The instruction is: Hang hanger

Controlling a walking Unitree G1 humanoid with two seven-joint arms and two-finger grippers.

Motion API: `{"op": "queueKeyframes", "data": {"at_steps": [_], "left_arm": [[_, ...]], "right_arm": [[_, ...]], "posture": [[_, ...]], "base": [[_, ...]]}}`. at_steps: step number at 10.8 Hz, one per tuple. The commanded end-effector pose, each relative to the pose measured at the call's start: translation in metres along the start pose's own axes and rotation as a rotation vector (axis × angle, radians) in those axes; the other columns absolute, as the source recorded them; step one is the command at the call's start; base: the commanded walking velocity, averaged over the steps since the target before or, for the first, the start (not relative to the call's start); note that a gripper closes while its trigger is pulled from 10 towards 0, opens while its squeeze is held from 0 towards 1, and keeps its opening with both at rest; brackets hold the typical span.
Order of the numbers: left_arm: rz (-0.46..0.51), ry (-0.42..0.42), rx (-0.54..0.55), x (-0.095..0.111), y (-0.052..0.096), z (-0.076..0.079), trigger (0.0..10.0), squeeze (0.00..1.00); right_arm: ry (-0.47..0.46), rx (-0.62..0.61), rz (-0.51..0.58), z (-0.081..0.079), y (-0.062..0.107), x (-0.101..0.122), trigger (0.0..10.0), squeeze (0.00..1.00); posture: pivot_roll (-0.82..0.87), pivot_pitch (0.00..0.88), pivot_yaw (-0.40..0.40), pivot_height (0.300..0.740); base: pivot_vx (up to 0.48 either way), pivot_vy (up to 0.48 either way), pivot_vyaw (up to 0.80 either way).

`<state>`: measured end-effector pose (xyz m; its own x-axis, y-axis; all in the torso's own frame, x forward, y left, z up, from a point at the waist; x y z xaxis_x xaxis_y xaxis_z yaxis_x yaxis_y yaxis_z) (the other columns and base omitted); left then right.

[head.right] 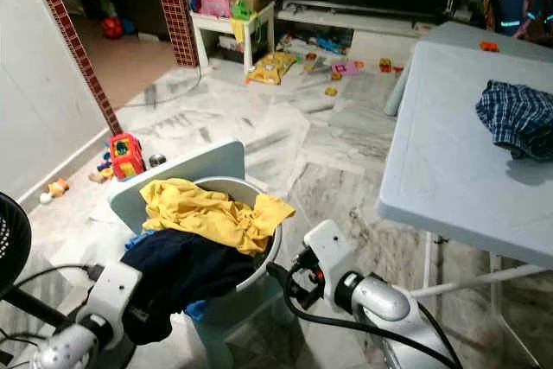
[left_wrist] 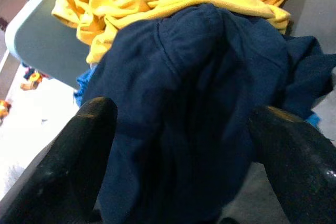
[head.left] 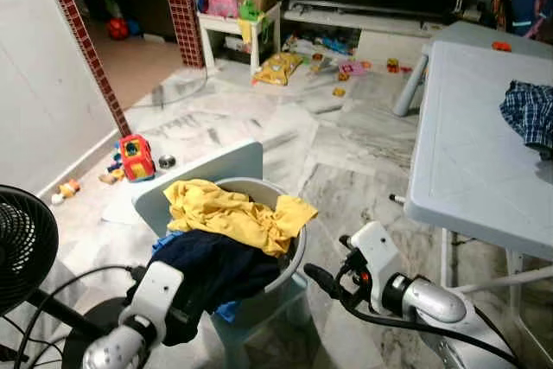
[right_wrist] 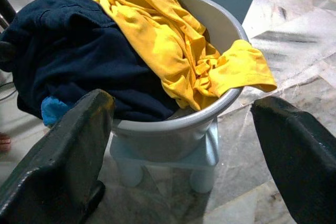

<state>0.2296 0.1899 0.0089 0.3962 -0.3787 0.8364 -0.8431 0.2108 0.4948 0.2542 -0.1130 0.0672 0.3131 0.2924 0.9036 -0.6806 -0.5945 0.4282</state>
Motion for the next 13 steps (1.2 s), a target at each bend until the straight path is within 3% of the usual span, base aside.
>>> {"op": "queueKeyframes", "data": {"at_steps": [1, 2, 3, 6, 8, 9, 13], "left_arm": [[0.002, -0.064, -0.025, 0.003, -0.003, -0.006, 10.0, 0.0], [0.002, -0.079, -0.024, 0.004, -0.004, -0.01, 10.0, 0.28], [0.0, -0.116, -0.025, 0.006, -0.007, -0.017, 10.0, 1.0], [0.013, -0.188, -0.054, 0.014, -0.015, -0.022, 10.0, 1.0], [0.028, -0.262, -0.146, 0.017, -0.025, -0.011, 10.0, 1.0], [0.035, -0.275, -0.145, 0.02, -0.03, -0.012, 10.0, 0.0], [0.042, -0.296, -0.186, 0.028, -0.043, -0.009, 10.0, 0.0]], "right_arm": [[0.016, 0.003, -0.016, 0.003, 0.0, -0.001, 10.0, 0.0], [0.016, -0.002, -0.019, 0.004, 0.0, -0.001, 10.0, 0.0], [0.015, -0.013, -0.028, 0.006, 0.001, -0.003, 10.0, 0.0], [0.009, -0.009, -0.029, 0.003, 0.002, -0.004, 10.0, 0.0], [0.007, -0.01, -0.032, 0.004, 0.002, -0.004, 10.0, 0.0], [0.01, -0.011, -0.031, 0.005, 0.001, -0.003, 10.0, 0.0], [0.016, -0.01, -0.028, 0.005, 0.0, -0.001, 10.0, 0.0]], "posture": [[-0.18, 0.04, 0.002, 0.74], [-0.18, 0.04, 0.005, 0.74], [-0.19, 0.039, 0.008, 0.74], [-0.19, 0.038, 0.011, 0.74], [-0.2, 0.04, 0.012, 0.74], [-0.2, 0.04, 0.01, 0.74], [-0.21, 0.039, 0.017, 0.74]], "base": [[0.0, 0.0, 0.0], [0.0, 0.0, 0.0], [0.0, 0.0, 0.0], [0.0, 0.0, 0.0], [0.0, 0.0, 0.0], [0.0, 0.0, 0.0], [0.0, 0.0, 0.0]]}}
Point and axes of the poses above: a point about 5 cm out from each wrist's last joint towards the gripper, its own y axis pointing back from the gripper into the wrist, its own x axis along the axis of the wrist's last joint, z = x × y, the point moved 4 cm from there along -y, pointing out of the wrist towards the gripper, and after that the axes turned 1 degree about y, right-handed, at the moved point
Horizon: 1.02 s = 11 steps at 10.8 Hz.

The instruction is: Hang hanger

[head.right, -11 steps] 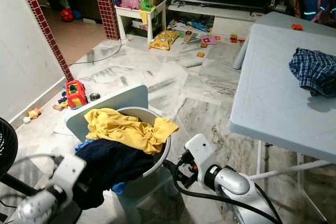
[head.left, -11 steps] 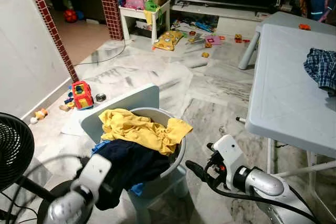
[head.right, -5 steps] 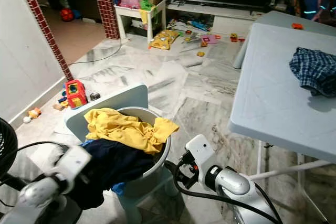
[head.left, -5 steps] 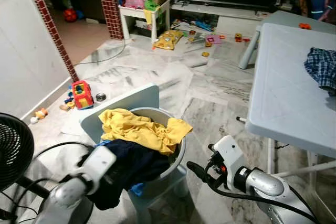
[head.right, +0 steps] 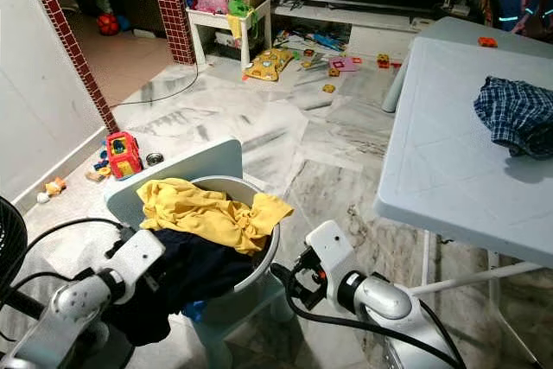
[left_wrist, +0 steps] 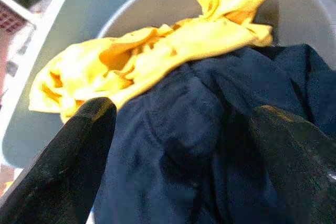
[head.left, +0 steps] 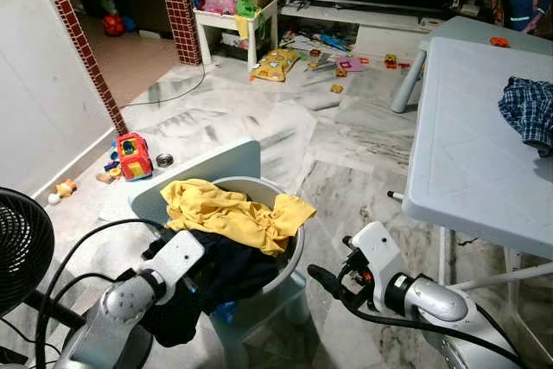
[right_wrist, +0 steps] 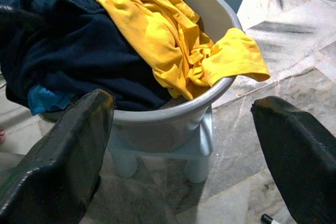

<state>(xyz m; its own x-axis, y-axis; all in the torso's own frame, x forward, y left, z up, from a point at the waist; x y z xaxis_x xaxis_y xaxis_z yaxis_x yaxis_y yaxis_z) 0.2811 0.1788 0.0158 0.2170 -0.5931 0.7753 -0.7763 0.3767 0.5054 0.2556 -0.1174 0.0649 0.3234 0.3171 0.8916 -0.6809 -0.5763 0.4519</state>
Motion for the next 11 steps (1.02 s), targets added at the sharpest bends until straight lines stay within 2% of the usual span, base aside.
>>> {"op": "queueKeyframes", "data": {"at_steps": [1, 3, 6, 9, 11], "left_arm": [[-0.014, -0.015, -0.024, -0.003, -0.002, 0.002, 10.0, 0.0], [-0.032, -0.015, -0.047, -0.007, -0.005, 0.001, 10.0, 0.0], [-0.048, 0.0, -0.098, -0.011, -0.001, 0.003, 10.0, 0.0], [-0.096, -0.048, -0.182, -0.027, 0.003, 0.015, 10.0, 0.0], [-0.104, -0.07, -0.203, -0.028, 0.002, 0.016, 10.0, 0.0]], "right_arm": [[0.004, 0.003, -0.001, 0.001, 0.0, 0.002, 10.0, 0.0], [0.0, -0.003, 0.0, 0.0, 0.0, 0.001, 10.0, 0.0], [-0.011, -0.017, 0.001, 0.001, 0.002, -0.001, 10.0, 0.0], [-0.014, -0.015, 0.002, 0.0, 0.001, -0.001, 10.0, 0.0], [-0.011, -0.014, 0.001, 0.001, 0.001, -0.001, 10.0, 0.0]], "posture": [[-0.21, 0.039, 0.019, 0.74], [-0.22, 0.039, 0.028, 0.74], [-0.22, 0.04, 0.039, 0.74], [-0.21, 0.039, 0.035, 0.74], [-0.21, 0.036, 0.035, 0.74]], "base": [[0.0, 0.0, 0.0], [0.0, 0.0, 0.0], [0.0, 0.0, 0.0], [0.0, 0.0, 0.0], [0.0, 0.0, 0.0]]}}
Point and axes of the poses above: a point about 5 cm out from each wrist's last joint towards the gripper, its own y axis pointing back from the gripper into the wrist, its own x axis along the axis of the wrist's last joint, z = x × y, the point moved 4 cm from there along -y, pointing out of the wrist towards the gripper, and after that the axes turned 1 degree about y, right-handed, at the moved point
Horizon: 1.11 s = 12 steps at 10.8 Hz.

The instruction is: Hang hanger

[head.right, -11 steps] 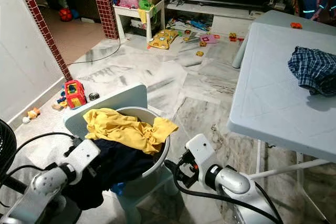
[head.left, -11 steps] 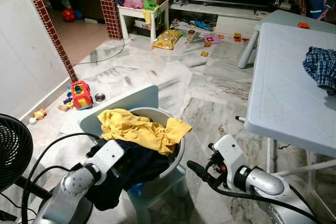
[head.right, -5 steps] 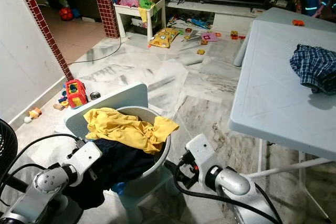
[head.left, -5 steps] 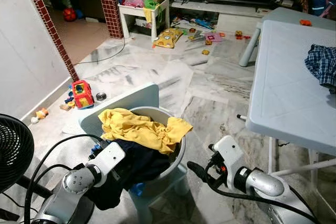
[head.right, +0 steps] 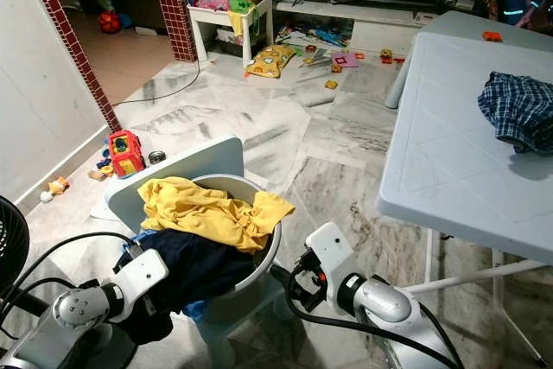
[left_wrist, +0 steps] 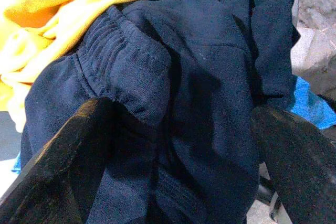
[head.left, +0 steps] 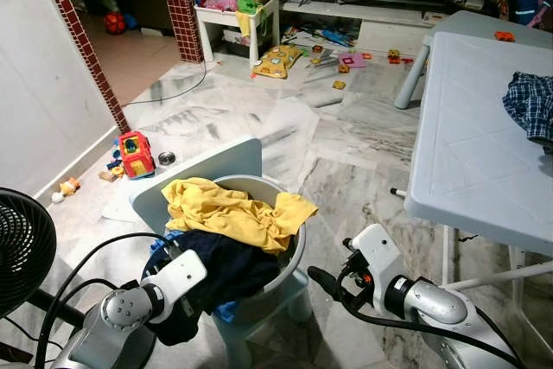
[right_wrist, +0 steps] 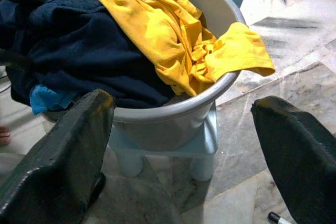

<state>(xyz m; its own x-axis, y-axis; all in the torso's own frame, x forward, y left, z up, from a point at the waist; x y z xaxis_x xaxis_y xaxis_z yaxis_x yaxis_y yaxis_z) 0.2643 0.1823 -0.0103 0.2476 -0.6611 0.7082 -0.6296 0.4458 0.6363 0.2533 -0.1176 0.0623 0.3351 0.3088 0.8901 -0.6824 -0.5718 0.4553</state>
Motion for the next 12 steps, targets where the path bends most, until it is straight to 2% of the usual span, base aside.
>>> {"op": "queueKeyframes", "data": {"at_steps": [1, 2, 4, 5, 12], "left_arm": [[-0.021, -0.021, -0.013, -0.004, 0.0, -0.004, 7.5, 0.0], [-0.026, -0.038, -0.005, -0.005, 0.0, -0.008, 7.5, 0.0], [-0.026, -0.05, 0.018, -0.006, 0.001, -0.016, 3.5, 0.0], [-0.023, -0.048, 0.026, -0.007, 0.001, -0.019, 0.1, 0.0], [0.007, -0.043, 0.041, -0.004, -0.002, -0.024, 0.0, 0.0]], "right_arm": [[0.004, -0.012, 0.006, 0.004, 0.0, 0.002, 10.0, 0.0], [0.004, -0.014, 0.007, 0.004, 0.0, 0.003, 10.0, 0.0], [0.004, -0.015, 0.007, 0.003, 0.001, 0.003, 10.0, 0.0], [0.003, -0.016, 0.007, 0.003, 0.001, 0.002, 10.0, 0.0], [0.008, -0.021, 0.01, 0.005, 0.001, 0.003, 10.0, 0.0]], "posture": [[-0.21, 0.036, 0.035, 0.74], [-0.22, 0.035, 0.037, 0.74], [-0.22, 0.035, 0.039, 0.74], [-0.22, 0.036, 0.04, 0.74], [-0.22, 0.031, 0.039, 0.74]], "base": [[0.0, 0.0, 0.0], [0.0, 0.0, 0.0], [0.0, 0.0, 0.0], [0.0, 0.0, 0.0], [0.0, 0.0, 0.0]]}}
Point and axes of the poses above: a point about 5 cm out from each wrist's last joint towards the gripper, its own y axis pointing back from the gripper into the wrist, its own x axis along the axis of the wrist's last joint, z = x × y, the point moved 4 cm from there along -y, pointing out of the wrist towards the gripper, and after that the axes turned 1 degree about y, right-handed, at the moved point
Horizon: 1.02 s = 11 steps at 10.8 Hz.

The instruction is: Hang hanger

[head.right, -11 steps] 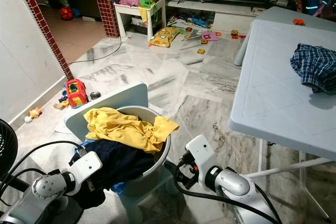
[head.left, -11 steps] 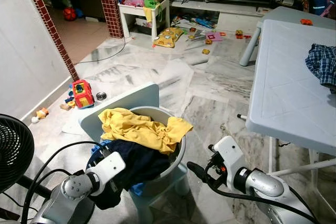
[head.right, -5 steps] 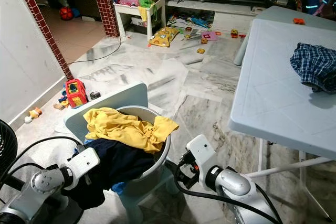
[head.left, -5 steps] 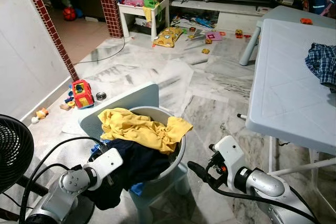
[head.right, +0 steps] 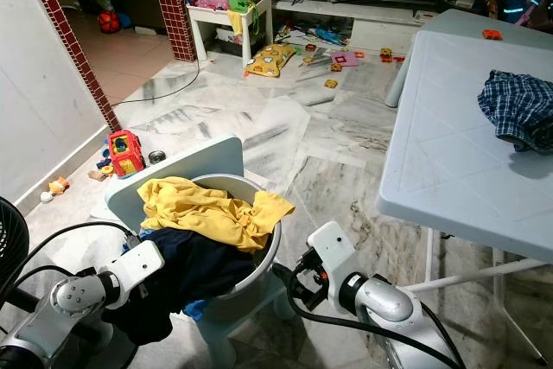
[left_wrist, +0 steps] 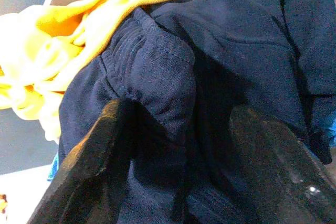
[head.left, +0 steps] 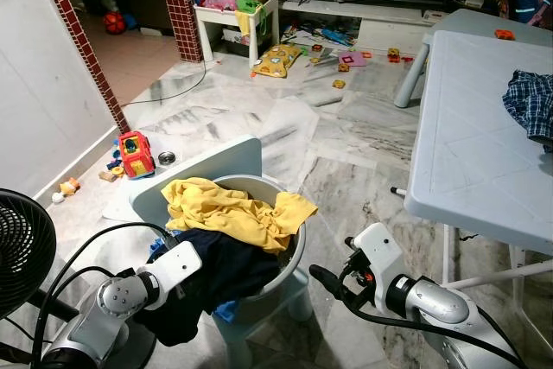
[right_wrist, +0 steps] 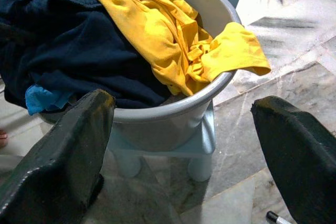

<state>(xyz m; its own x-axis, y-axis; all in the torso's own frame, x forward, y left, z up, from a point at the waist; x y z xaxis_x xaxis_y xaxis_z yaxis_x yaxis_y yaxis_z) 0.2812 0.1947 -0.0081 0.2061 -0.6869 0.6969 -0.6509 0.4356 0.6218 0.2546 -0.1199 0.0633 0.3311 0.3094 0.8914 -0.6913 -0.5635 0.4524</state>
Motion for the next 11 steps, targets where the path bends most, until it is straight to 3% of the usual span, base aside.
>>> {"op": "queueKeyframes", "data": {"at_steps": [1, 5, 6, 11], "left_arm": [[0.005, 0.017, 0.013, -0.001, 0.001, -0.003, 0.0, 0.0], [0.027, 0.057, 0.004, 0.001, -0.001, 0.001, 0.0, 0.0], [0.056, 0.133, 0.003, 0.006, -0.003, 0.004, 0.0, 0.0], [0.104, 0.265, -0.001, 0.013, -0.005, 0.005, 0.0, 0.0]], "right_arm": [[0.005, -0.01, 0.007, 0.002, -0.001, 0.003, 10.0, 0.0], [0.007, -0.012, 0.006, 0.003, -0.001, 0.002, 10.0, 0.0], [0.008, -0.012, 0.006, 0.003, 0.0, 0.002, 10.0, 0.0], [0.011, -0.014, 0.005, 0.004, -0.001, 0.001, 10.0, 0.0]], "posture": [[-0.22, 0.031, 0.04, 0.74], [-0.22, 0.03, 0.04, 0.74], [-0.22, 0.03, 0.038, 0.74], [-0.22, 0.032, 0.038, 0.74]], "base": [[0.0, 0.0, 0.0], [0.0, 0.0, 0.0], [0.0, 0.0, 0.0], [0.0, 0.0, 0.0]]}}
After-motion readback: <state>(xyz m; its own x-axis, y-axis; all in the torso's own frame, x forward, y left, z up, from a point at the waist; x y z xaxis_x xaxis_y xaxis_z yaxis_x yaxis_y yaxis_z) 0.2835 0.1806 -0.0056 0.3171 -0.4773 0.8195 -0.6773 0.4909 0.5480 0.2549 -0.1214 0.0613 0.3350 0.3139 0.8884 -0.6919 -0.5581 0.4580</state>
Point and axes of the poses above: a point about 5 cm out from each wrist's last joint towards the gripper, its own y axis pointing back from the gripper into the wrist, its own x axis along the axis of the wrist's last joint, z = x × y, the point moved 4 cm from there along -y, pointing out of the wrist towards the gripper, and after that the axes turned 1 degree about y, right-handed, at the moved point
